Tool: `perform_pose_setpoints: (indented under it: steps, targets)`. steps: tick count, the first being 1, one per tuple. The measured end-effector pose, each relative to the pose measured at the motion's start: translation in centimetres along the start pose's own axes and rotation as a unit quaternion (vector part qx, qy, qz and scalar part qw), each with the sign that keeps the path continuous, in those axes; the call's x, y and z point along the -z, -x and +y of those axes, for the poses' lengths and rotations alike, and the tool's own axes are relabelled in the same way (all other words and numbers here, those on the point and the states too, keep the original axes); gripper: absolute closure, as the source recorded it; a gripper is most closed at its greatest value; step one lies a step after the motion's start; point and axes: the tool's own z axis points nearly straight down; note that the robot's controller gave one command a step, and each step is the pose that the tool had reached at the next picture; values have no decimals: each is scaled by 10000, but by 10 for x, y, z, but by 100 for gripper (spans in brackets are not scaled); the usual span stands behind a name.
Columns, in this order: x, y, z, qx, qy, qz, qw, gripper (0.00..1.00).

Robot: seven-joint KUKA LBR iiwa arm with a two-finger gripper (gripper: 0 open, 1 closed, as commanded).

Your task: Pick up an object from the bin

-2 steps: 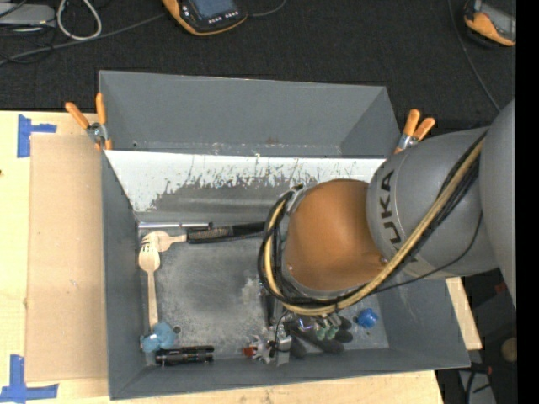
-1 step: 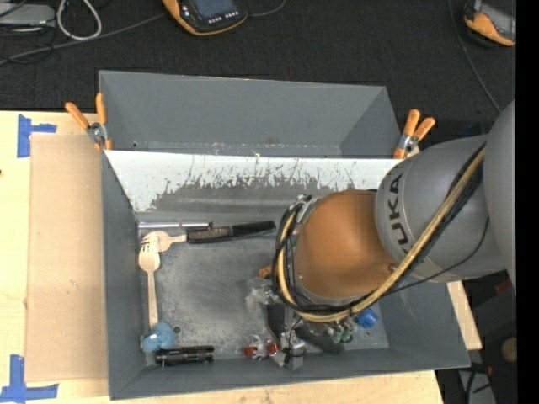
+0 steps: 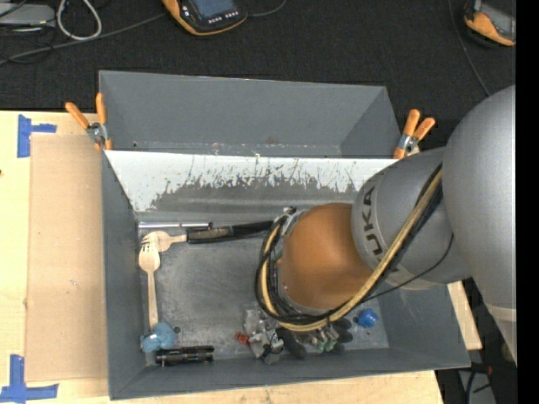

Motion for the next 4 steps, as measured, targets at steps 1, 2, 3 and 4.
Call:
perform_pose_setpoints:
  steps: [1,2,3,4]
  targets:
    - [0,0,0,-3,1,0,10000,100]
    - [71,10,-13,291,1,-13,9996,100]
    - [50,9,-7,245,16,64,9997,100]
    - [53,-19,-75,881,7,6,9961,100]
